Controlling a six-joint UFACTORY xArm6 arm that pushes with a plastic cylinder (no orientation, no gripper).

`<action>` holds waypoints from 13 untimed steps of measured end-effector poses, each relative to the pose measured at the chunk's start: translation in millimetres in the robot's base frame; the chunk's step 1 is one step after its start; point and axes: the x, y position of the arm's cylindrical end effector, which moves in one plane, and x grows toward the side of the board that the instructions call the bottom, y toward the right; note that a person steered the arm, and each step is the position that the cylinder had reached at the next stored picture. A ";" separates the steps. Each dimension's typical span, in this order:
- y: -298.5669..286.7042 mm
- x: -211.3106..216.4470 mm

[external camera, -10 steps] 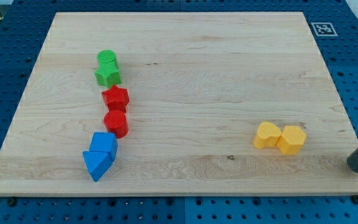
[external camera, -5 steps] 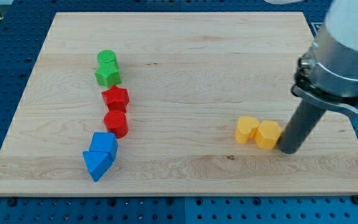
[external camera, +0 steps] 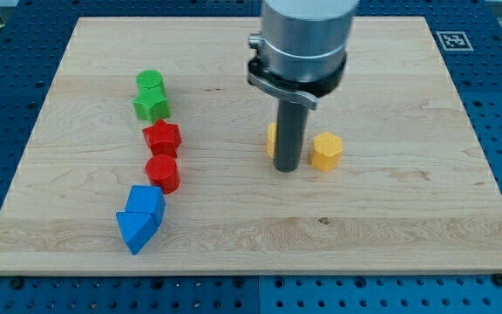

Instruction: Move the yellow heart diagonal to the red star

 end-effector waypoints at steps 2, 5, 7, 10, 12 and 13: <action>-7.9 -29.0; -8.4 -120.4; 13.3 -118.7; 42.3 -148.6; 31.0 -166.8; 9.5 -166.8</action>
